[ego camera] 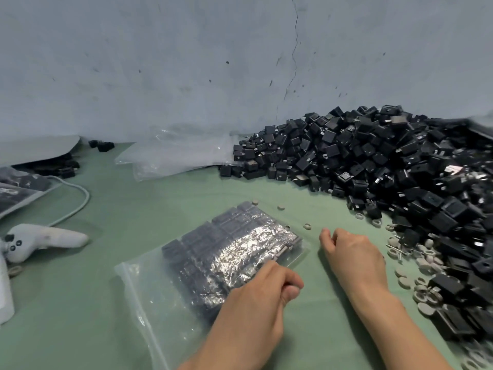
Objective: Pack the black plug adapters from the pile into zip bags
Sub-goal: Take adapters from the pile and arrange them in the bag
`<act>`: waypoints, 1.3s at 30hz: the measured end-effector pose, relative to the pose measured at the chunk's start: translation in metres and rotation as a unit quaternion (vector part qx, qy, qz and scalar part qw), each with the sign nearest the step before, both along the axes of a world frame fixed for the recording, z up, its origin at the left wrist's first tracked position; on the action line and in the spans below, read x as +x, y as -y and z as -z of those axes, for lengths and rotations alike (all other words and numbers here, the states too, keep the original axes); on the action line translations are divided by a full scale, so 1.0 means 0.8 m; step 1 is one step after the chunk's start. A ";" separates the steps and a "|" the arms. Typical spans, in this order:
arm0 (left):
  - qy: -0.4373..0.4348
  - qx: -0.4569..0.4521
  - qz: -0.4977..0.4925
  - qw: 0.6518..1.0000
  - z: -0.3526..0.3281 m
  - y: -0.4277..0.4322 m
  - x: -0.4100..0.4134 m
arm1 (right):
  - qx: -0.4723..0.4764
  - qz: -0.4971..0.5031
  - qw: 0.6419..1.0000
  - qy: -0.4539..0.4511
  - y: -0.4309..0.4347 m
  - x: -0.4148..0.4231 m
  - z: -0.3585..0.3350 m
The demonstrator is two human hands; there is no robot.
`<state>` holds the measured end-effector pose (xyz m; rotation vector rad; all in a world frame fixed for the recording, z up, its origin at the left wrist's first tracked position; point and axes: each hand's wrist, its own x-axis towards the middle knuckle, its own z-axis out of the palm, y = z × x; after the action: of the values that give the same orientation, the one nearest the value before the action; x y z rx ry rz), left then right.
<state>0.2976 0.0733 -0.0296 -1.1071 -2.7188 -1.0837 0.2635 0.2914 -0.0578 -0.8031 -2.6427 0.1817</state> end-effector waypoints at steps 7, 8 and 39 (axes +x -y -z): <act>0.013 0.094 -0.033 0.995 0.008 0.005 -0.008 | -0.186 -0.065 0.967 -0.161 0.020 -0.007 -0.017; 0.017 0.109 -0.037 0.993 0.009 0.005 -0.009 | -0.241 -0.079 0.948 -0.191 0.025 -0.009 -0.023; 0.151 0.283 -0.052 0.946 0.007 -0.011 -0.029 | -0.635 -0.210 0.722 -0.177 0.123 -0.015 -0.050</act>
<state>0.2747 0.0822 -0.0354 -0.7416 -2.3441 -1.9778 0.2517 0.1929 -0.0177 -0.3392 -1.9554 2.1557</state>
